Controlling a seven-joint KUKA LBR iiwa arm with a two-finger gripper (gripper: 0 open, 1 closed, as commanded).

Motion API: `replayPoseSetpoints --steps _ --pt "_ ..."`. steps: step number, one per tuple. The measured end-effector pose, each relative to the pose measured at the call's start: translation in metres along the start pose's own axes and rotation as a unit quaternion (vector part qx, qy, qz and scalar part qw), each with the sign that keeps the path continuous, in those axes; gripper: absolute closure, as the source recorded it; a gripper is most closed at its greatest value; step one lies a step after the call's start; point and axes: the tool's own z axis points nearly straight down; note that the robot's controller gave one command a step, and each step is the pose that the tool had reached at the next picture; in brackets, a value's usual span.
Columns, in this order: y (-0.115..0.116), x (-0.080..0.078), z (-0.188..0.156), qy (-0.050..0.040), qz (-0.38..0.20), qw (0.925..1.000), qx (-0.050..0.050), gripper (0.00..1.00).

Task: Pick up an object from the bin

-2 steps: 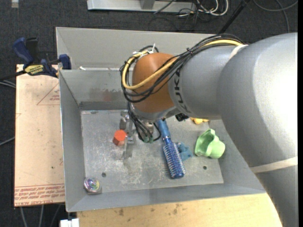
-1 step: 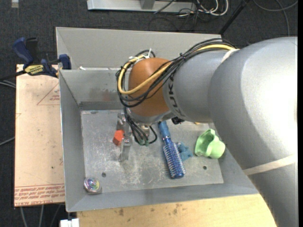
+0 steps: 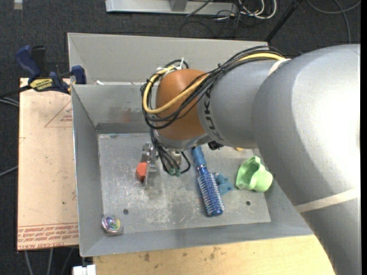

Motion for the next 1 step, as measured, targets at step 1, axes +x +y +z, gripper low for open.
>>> replayPoseSetpoints --steps 1 --pt "-0.0098 -0.0393 -0.0924 -0.0058 -0.003 1.0000 -0.001 1.00"
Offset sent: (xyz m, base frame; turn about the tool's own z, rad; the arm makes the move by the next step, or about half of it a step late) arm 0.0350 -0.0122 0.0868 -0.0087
